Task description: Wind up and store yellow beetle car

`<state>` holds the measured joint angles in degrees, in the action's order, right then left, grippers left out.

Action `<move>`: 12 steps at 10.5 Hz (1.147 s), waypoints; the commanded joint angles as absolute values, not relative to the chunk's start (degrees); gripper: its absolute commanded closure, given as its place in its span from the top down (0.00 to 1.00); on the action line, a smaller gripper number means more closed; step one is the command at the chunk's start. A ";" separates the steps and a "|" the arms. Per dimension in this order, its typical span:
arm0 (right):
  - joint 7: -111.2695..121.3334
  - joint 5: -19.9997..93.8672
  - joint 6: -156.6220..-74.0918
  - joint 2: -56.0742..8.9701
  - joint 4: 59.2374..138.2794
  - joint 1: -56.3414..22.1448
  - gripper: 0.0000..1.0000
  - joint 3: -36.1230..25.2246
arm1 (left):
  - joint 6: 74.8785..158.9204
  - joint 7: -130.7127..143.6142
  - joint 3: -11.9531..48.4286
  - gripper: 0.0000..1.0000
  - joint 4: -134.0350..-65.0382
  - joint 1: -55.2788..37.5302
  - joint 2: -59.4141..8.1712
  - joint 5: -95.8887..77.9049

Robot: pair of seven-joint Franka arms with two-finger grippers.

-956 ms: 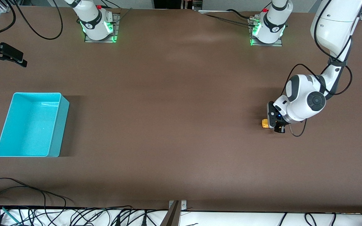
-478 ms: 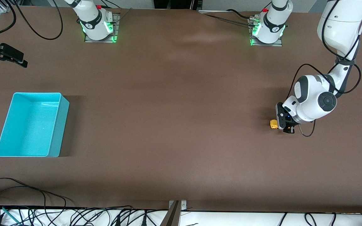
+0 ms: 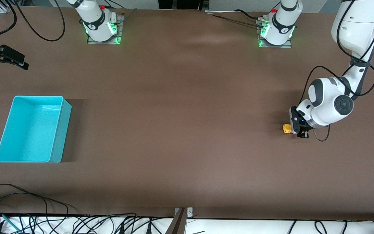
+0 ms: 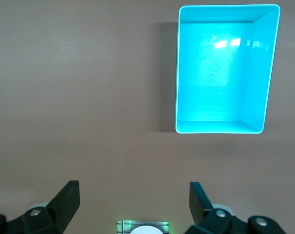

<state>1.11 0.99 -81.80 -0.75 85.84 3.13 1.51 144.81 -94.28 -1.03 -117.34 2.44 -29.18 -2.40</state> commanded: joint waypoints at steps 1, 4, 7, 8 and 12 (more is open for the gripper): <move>1.05 -0.09 -81.83 -0.62 85.78 3.16 1.00 1.76 | 147.22 -96.33 -1.67 0.00 -116.98 3.16 -33.66 -1.14; 1.05 -0.09 -81.83 -0.62 85.78 3.08 1.00 1.67 | 147.22 -96.33 -1.67 0.00 -116.98 3.52 -33.66 -1.23; 1.05 -0.09 -81.83 -0.62 85.78 3.16 1.00 1.67 | 147.22 -96.42 -1.58 0.99 -116.72 3.60 -31.83 -1.14; 1.05 -0.09 -81.91 -0.62 85.78 3.16 1.00 1.67 | 145.65 -96.33 -1.41 1.00 -116.63 4.30 -29.29 -1.06; 1.05 -0.09 -81.83 -0.88 85.87 3.25 1.00 1.67 | 134.65 -96.50 1.75 1.00 -114.61 4.22 -23.47 -0.97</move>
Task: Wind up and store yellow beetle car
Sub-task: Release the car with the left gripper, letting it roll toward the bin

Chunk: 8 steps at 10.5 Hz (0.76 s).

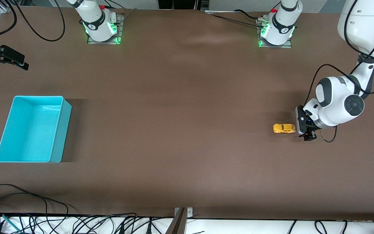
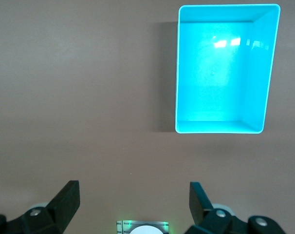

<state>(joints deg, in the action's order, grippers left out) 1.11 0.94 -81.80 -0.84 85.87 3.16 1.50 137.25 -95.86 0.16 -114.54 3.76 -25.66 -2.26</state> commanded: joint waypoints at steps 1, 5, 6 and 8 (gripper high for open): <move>1.05 -0.09 -81.83 -0.88 85.87 3.16 1.00 1.67 | 134.65 -96.50 2.19 1.00 -113.91 4.13 -23.21 -0.97; 1.32 -0.09 -81.56 -0.88 85.78 3.25 1.00 1.50 | 130.18 -95.37 2.99 1.00 -108.73 3.52 -22.41 -1.05; 1.32 -0.09 -81.48 -0.88 85.69 3.25 1.00 1.49 | 130.17 -95.01 3.34 1.00 -108.55 3.52 -22.50 -1.05; 1.23 -0.09 -81.30 -0.79 85.69 3.25 1.00 1.58 | 129.99 -94.92 3.43 1.00 -108.54 3.52 -22.33 -1.14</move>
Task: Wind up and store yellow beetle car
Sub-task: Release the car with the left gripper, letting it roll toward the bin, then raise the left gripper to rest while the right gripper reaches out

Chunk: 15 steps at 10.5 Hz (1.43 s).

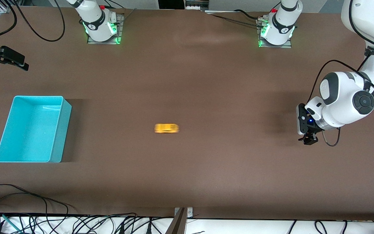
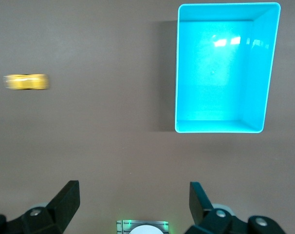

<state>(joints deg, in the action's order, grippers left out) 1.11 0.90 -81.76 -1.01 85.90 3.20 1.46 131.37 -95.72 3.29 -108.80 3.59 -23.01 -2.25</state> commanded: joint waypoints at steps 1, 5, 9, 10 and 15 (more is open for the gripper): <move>1.14 -0.09 -81.39 -0.79 85.69 3.25 1.00 1.58 | 129.56 -94.49 3.43 1.00 -108.46 3.52 -22.24 -1.14; 1.06 -0.09 -82.00 -0.88 85.61 3.25 1.00 1.49 | 128.33 -92.39 3.43 1.00 -108.28 3.60 -21.10 -1.76; 1.23 -0.09 -82.09 -0.97 85.43 3.51 1.00 1.32 | 113.07 -62.94 3.34 1.00 -106.17 -0.25 -11.02 -1.76; 1.06 0.09 -82.09 -0.88 85.43 3.60 1.00 1.23 | 109.72 -54.40 3.34 1.00 -106.26 -1.57 -7.77 -1.93; 0.79 0.79 -82.00 -0.88 85.25 3.52 1.00 1.32 | 98.73 -28.42 3.69 1.00 -101.98 -5.62 0.62 -2.02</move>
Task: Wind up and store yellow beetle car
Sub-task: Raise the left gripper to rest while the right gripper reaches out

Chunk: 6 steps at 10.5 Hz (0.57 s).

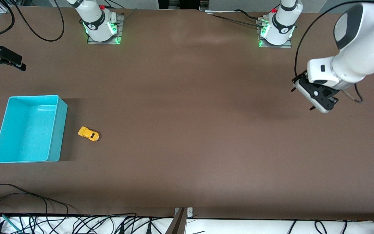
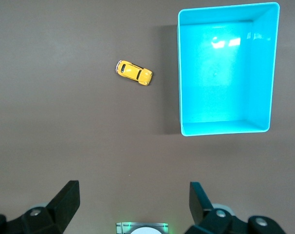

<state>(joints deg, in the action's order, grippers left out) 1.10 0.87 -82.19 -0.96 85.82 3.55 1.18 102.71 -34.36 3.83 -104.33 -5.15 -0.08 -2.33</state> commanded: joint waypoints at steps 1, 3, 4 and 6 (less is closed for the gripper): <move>1.31 0.70 -81.57 -0.70 85.34 3.52 1.00 1.32 | 97.40 -22.21 3.69 1.00 -99.87 -5.62 0.70 -2.11; 1.67 0.88 -82.00 -1.05 85.43 3.60 1.00 1.23 | 93.80 -6.66 3.52 1.00 -96.60 -4.93 0.44 -3.34; 1.76 0.79 -81.91 -2.45 85.43 3.26 1.00 1.49 | 93.52 -4.59 3.43 1.00 -96.24 -4.83 0.35 -2.99; 1.85 0.62 -82.26 -5.26 85.34 3.08 1.00 1.76 | 90.19 -4.31 3.25 1.00 -95.80 -4.83 1.49 -3.16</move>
